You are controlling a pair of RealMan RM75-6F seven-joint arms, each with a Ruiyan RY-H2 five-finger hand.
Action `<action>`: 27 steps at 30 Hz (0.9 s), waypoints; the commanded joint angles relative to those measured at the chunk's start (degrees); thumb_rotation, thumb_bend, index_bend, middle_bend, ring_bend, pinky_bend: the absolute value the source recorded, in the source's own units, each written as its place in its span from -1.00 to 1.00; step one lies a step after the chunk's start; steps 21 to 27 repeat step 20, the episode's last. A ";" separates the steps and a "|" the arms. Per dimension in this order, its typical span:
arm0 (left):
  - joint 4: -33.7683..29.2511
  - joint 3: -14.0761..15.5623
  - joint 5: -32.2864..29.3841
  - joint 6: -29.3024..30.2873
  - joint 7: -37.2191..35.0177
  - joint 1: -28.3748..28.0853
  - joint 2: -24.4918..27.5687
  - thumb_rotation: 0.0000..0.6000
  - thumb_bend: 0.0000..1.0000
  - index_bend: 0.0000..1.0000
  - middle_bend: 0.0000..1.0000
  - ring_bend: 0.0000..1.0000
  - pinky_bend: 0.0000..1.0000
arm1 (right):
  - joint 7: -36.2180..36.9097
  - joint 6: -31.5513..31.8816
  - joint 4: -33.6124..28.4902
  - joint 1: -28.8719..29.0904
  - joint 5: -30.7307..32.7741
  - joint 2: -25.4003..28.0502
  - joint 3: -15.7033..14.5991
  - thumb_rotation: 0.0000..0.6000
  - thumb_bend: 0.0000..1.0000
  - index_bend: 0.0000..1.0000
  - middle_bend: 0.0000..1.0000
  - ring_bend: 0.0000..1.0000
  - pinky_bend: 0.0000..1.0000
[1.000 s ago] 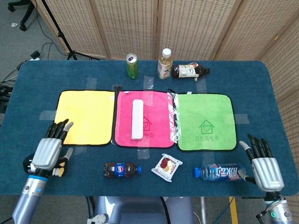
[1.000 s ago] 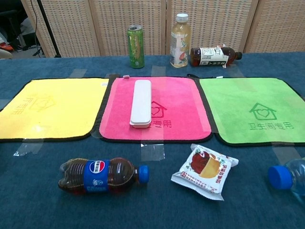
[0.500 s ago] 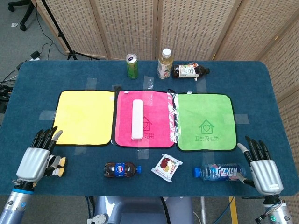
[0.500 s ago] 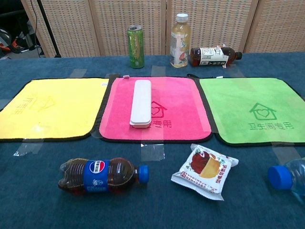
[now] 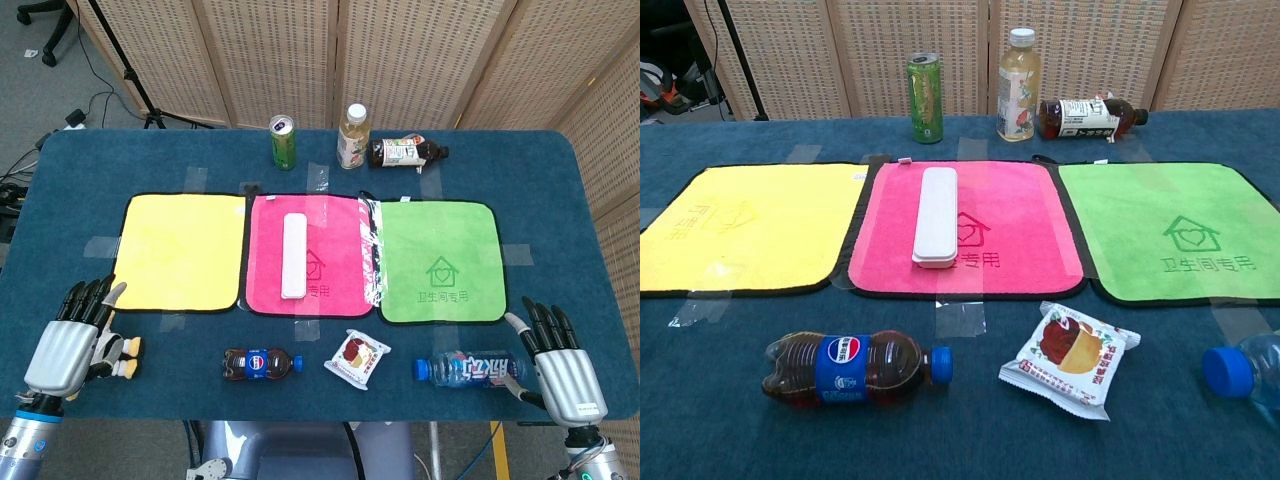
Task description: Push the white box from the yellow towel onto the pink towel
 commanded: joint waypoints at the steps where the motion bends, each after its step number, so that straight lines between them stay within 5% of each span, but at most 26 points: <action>1: 0.21 -0.64 -0.19 -0.48 -0.41 0.23 0.03 1.00 -0.25 -0.93 -1.00 -1.00 -0.96 | 0.70 0.40 -0.27 -0.19 -0.03 0.40 0.18 1.00 -1.00 -0.72 -1.00 -1.00 -1.00; 27: 1.32 -3.27 -1.13 -3.41 -0.63 1.14 -0.92 1.00 -0.25 -0.93 -1.00 -1.00 -0.96 | -0.15 -1.04 -0.89 0.21 0.33 0.07 0.47 1.00 -1.00 -0.72 -1.00 -1.00 -1.00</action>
